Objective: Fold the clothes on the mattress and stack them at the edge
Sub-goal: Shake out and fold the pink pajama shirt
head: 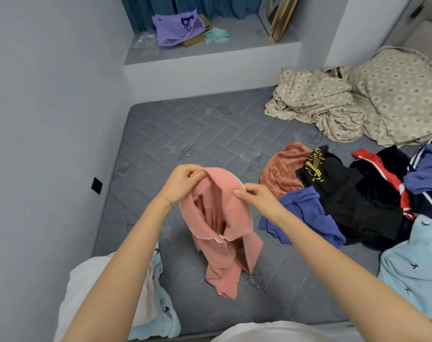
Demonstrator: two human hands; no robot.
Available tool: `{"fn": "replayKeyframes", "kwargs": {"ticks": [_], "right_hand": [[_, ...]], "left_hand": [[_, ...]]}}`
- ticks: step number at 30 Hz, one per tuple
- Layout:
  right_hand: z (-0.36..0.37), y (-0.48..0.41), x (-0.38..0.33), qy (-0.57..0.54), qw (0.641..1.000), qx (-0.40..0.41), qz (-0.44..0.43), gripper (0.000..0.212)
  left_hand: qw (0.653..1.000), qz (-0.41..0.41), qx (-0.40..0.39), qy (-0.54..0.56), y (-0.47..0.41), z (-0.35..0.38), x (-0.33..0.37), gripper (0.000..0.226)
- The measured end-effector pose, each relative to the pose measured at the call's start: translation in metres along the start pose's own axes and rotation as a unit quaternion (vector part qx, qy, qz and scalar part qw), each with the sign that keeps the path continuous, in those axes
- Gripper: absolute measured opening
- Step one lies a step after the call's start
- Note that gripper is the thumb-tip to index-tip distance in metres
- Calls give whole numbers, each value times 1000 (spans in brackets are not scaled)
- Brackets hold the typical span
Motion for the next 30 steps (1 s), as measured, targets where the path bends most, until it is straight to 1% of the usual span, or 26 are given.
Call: {"fn": "replayKeyframes", "kwargs": {"ticks": [2,3,5,9,11,14,15,17,19,21,24,27,30], "right_hand": [[-6,-2,-5,-5,1000,1,-2,26],[-7,-3,-9,-6,1000,0,-7,25],[-9,-3,-17,-27,999,-10,-17,16],[-14,0,-29,-85,996,-3,-18,18],[-18,1,-33,-104,994,-4,-20,16],[-26,1,-33,-149,989,15,-6,21],[-30,0,-32,-164,986,32,4,24],[-35,-2,-29,-196,978,71,13,21],[-39,-5,-27,-249,961,117,25,17],[-39,-6,-26,-307,940,140,48,18],[-34,-5,-25,-369,919,119,69,21],[-33,-3,-26,-407,905,104,72,23],[-37,-1,-30,-421,898,107,68,23]], "left_hand": [[999,-32,9,-3,1,3,-18,23],[999,-51,-4,7,2,7,-27,24],[994,-96,-45,27,8,19,-46,25],[971,-187,-132,69,29,51,-85,23],[950,-246,-132,140,41,63,-97,32],[892,-299,-98,325,50,74,-110,51],[878,-309,-88,354,51,75,-114,55],[879,-320,-98,339,52,78,-121,56],[880,-319,-133,326,53,82,-125,46],[869,-301,-153,362,52,87,-120,44],[862,-265,-161,402,48,98,-113,44],[874,-264,-183,366,45,111,-116,47],[886,-271,-162,340,38,115,-119,44]]}}
Point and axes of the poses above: each hand's wrist, its own y-axis away from the middle knuckle, its own z-axis out of the palm, x = y × z, the point moved 3 cm from there along -y, towards the middle knuckle, and after that the axes turned 8 degrees about y, right-handed, at the moved point
